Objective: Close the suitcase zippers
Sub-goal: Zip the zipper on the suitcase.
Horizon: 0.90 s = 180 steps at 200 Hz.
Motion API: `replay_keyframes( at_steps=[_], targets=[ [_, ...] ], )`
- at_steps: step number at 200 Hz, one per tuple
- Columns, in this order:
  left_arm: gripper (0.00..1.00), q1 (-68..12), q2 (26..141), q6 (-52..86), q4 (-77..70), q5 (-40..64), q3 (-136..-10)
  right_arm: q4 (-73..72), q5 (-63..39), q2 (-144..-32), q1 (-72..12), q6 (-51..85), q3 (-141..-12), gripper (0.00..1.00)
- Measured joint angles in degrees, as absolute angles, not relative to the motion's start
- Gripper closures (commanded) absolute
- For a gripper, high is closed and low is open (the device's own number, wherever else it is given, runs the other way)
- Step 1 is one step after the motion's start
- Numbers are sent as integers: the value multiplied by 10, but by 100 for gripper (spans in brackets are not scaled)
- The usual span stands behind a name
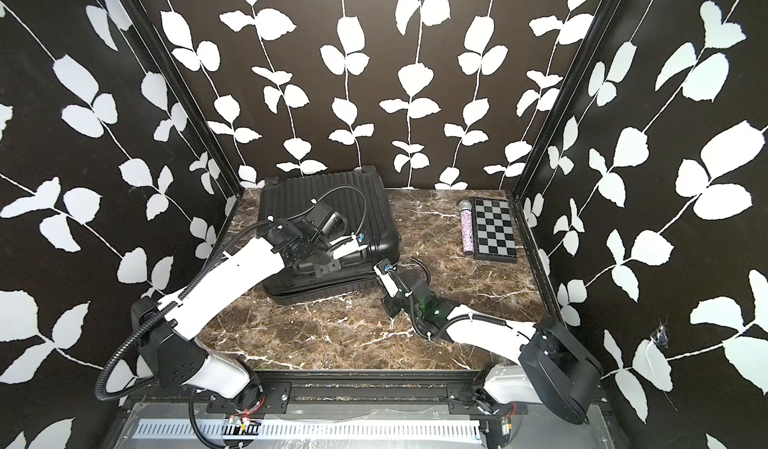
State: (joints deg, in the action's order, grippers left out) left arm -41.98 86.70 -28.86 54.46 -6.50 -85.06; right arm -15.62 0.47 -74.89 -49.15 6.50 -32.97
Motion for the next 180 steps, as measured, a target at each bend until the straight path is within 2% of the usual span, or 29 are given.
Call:
replay_keyframes(
  at_steps=[77,180],
  targets=[
    [98,-434,905,-74,475,8,-854,-184,-11,-787,-495,76,-343,100],
    [100,-440,999,-10,417,14,-938,-204,-22,-809,-538,84,-357,100]
  ],
)
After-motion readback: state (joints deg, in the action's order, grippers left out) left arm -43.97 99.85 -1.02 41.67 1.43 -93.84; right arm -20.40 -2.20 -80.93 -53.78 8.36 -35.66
